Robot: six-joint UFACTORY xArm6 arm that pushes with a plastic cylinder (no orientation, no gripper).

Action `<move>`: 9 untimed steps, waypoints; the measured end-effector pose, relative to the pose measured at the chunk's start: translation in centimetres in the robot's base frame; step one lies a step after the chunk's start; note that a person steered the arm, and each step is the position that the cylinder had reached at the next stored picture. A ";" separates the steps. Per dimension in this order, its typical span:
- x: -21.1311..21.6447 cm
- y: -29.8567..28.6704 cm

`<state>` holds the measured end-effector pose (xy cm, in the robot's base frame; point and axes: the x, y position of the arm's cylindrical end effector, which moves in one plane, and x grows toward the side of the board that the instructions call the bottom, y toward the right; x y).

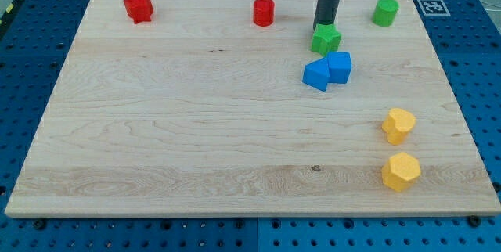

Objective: Move the green star to the bottom of red star

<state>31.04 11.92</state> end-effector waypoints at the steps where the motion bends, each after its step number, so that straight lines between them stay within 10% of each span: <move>1: -1.4 1.5; 3: 2.0 4.9; 9: 9.1 -18.2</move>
<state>40.11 -6.31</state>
